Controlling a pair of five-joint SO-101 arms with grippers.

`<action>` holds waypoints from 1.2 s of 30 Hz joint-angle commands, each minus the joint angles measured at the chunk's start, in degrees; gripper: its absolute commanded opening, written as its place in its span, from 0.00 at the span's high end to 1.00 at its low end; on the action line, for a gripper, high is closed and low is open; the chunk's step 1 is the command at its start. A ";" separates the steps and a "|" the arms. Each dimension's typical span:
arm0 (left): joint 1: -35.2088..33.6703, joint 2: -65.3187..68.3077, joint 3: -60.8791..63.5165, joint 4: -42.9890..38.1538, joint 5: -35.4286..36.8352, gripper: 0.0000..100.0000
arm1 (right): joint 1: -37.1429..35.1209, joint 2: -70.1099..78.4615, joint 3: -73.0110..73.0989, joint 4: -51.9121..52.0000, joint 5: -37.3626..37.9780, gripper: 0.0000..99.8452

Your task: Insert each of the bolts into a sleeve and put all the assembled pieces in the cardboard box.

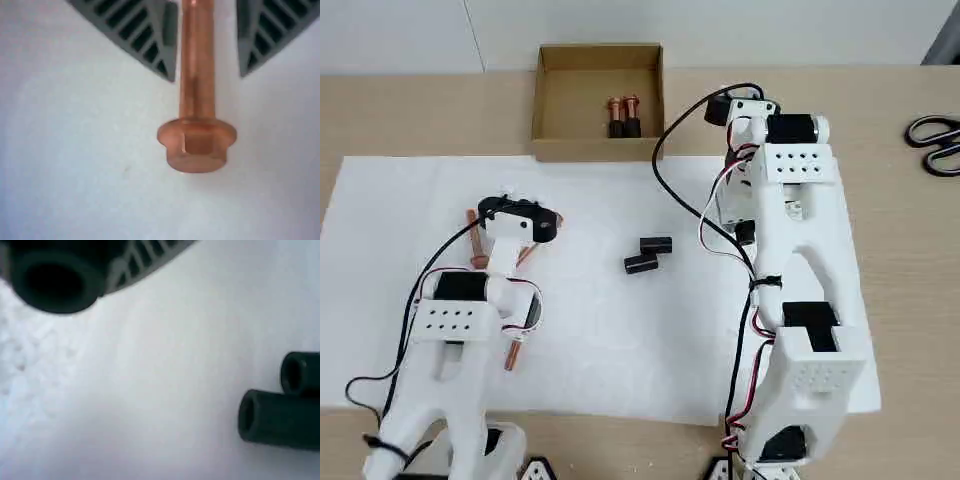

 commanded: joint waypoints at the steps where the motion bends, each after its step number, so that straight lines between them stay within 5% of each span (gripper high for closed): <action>1: -0.18 5.54 -4.26 1.32 -0.44 0.92 | 0.31 -4.44 -0.26 -0.22 0.09 1.00; 8: -0.18 16.79 -12.18 2.73 -0.35 0.92 | 0.48 -4.44 -0.26 -0.22 0.09 1.00; 28: -0.26 24.44 -13.41 0.26 -0.18 0.92 | 0.66 -4.44 -0.26 -0.22 0.09 1.00; 36: -0.26 24.35 -13.49 -0.53 -0.18 0.99 | 0.48 -4.44 -0.26 -0.22 0.09 1.00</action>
